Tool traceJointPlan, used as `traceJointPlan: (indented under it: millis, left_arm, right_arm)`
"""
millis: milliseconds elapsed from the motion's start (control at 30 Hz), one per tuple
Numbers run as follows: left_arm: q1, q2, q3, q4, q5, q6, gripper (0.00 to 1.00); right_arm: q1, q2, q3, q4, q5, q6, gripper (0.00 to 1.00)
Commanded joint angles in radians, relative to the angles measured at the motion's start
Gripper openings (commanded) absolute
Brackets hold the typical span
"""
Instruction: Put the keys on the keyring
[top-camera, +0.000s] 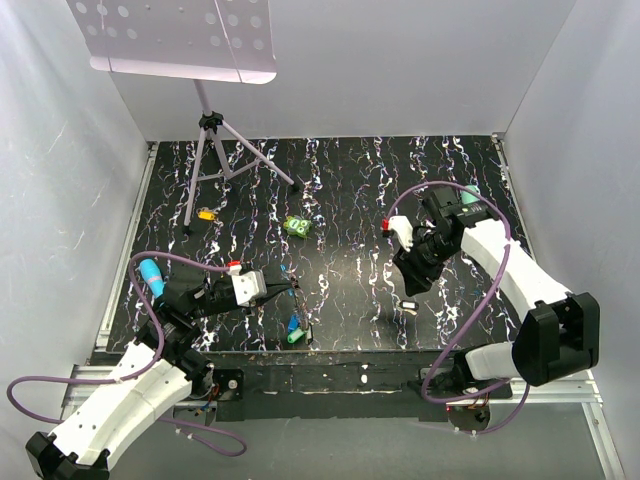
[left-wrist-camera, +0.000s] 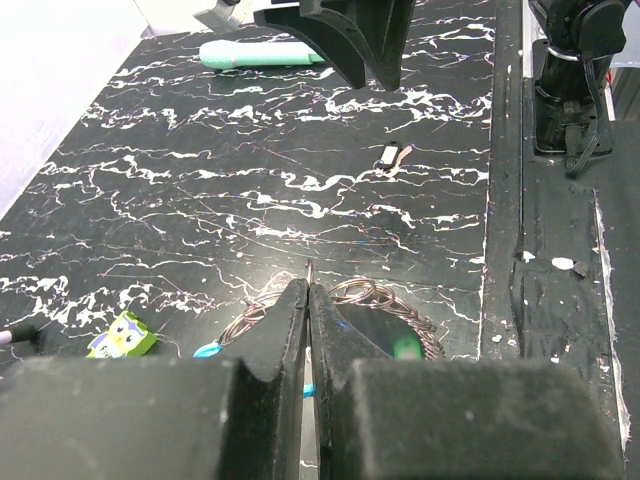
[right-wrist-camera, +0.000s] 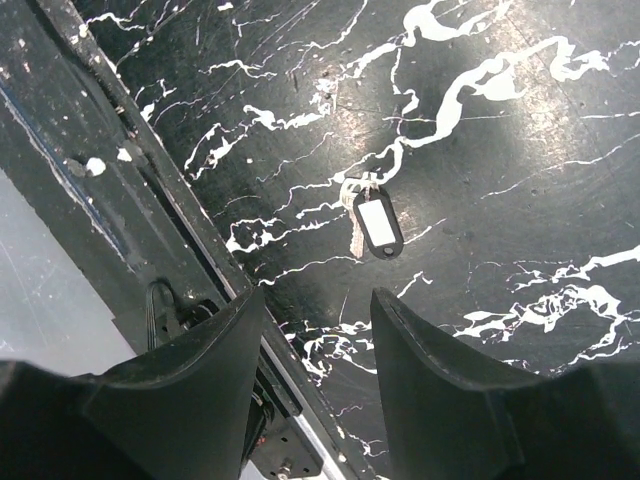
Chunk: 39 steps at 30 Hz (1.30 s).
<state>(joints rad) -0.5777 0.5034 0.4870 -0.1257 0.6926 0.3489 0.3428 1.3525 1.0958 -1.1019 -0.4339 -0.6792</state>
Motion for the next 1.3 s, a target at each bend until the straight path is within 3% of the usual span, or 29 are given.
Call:
traceJointPlan:
  millis: [0, 533, 1267]
  left_arm:
    - [0.006, -0.005, 0.044, 0.015, -0.008, 0.015, 0.00]
    - [0.006, -0.002, 0.045, 0.012, -0.005, 0.013, 0.00]
    - [0.006, 0.000, 0.047, 0.003, -0.007, 0.016, 0.00]
  right_arm:
    - [0.005, -0.038, -0.034, 0.063, 0.044, 0.105, 0.56]
    - [0.005, 0.040, -0.105, 0.221, 0.095, 0.175, 0.55]
    - [0.005, 0.160, -0.028, 0.215, 0.142, 0.199, 0.53]
